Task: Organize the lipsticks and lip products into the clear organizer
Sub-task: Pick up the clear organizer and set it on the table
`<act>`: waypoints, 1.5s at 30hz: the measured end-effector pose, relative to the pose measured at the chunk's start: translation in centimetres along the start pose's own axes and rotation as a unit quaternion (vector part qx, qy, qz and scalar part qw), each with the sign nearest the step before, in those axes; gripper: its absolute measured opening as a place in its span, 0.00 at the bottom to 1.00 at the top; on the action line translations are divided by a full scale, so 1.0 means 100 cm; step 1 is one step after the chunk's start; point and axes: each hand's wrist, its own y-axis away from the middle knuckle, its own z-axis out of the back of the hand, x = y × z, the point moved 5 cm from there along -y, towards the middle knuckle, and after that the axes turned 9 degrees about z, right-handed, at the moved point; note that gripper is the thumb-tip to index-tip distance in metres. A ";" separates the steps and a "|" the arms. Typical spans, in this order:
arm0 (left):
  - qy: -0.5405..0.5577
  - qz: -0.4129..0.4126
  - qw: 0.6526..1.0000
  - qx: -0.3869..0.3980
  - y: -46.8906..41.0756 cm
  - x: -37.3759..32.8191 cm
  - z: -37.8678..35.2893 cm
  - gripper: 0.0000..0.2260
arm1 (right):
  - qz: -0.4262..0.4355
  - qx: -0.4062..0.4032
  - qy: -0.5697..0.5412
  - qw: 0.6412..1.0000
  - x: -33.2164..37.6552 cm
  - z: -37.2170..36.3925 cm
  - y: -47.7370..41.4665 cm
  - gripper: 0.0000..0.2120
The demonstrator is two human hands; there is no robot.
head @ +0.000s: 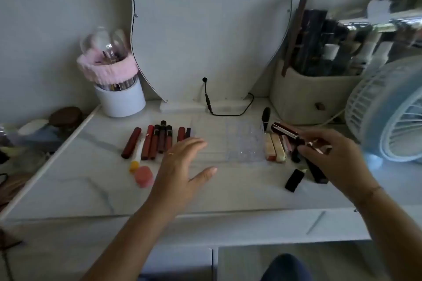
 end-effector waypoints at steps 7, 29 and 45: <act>-0.025 -0.023 0.999 -0.014 0.002 -0.011 -0.026 0.21 | -0.009 0.001 0.050 0.999 -0.015 0.000 0.021 0.13; -0.112 0.007 0.993 -0.020 -0.015 0.006 -0.043 0.17 | 0.104 0.314 0.118 0.936 -0.021 -0.072 -0.056 0.41; 0.237 0.086 0.962 0.102 -0.046 -0.061 -0.058 0.15 | 0.226 0.109 -0.086 0.964 0.051 -0.045 -0.043 0.41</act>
